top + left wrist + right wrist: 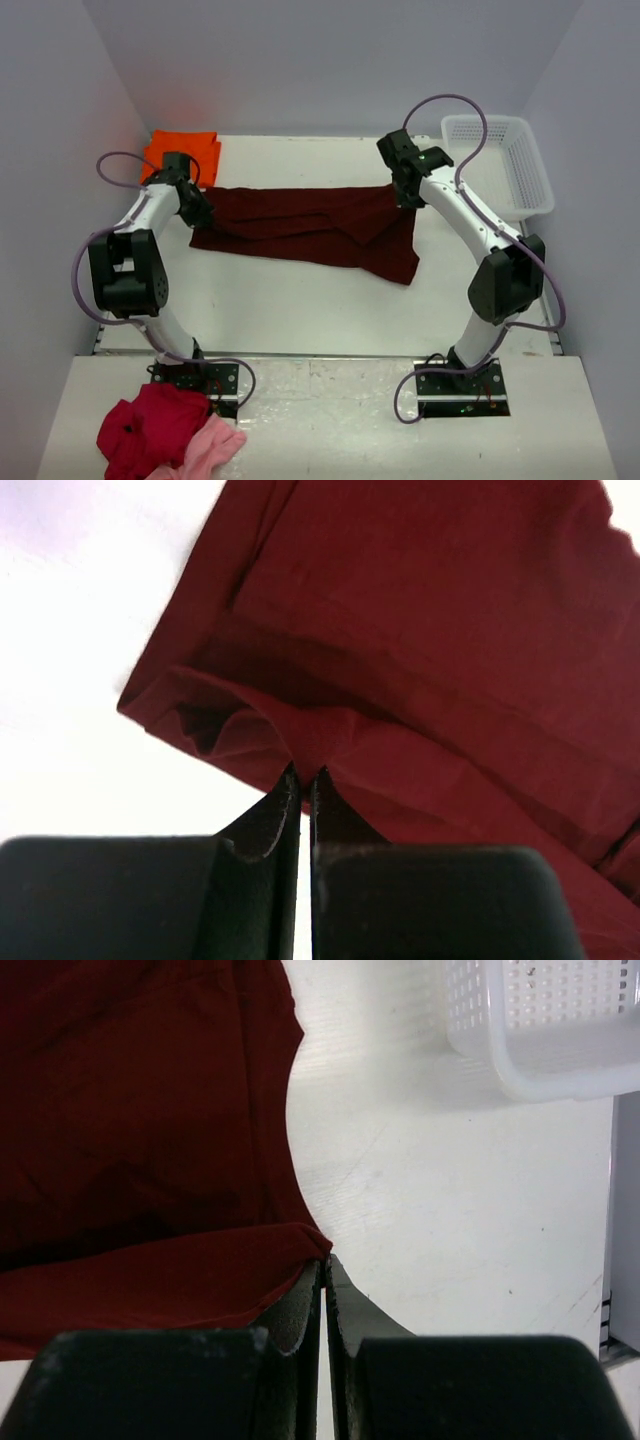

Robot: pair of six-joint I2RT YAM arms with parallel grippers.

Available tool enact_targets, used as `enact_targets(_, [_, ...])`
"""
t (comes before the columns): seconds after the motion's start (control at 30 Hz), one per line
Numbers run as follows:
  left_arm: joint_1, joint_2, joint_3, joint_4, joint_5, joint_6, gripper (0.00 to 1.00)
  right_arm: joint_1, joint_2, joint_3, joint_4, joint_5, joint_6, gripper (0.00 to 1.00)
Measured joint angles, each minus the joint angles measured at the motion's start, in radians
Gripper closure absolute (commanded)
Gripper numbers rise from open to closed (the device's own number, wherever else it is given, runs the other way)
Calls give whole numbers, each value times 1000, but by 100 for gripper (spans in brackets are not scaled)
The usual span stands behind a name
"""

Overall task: Fold and stack the t-shirts
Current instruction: Fold the other side of the tshirt into a rectangle

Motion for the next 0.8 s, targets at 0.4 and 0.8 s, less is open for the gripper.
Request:
enact_targets(0.4, [-4,53,91,-10,-63,-26,100,-59,166,123,8,-70,-59,100])
enact_targets(0.8, [-4,114,100,-9,-79,-66,43,-106,298,240,15,-126,-90,100])
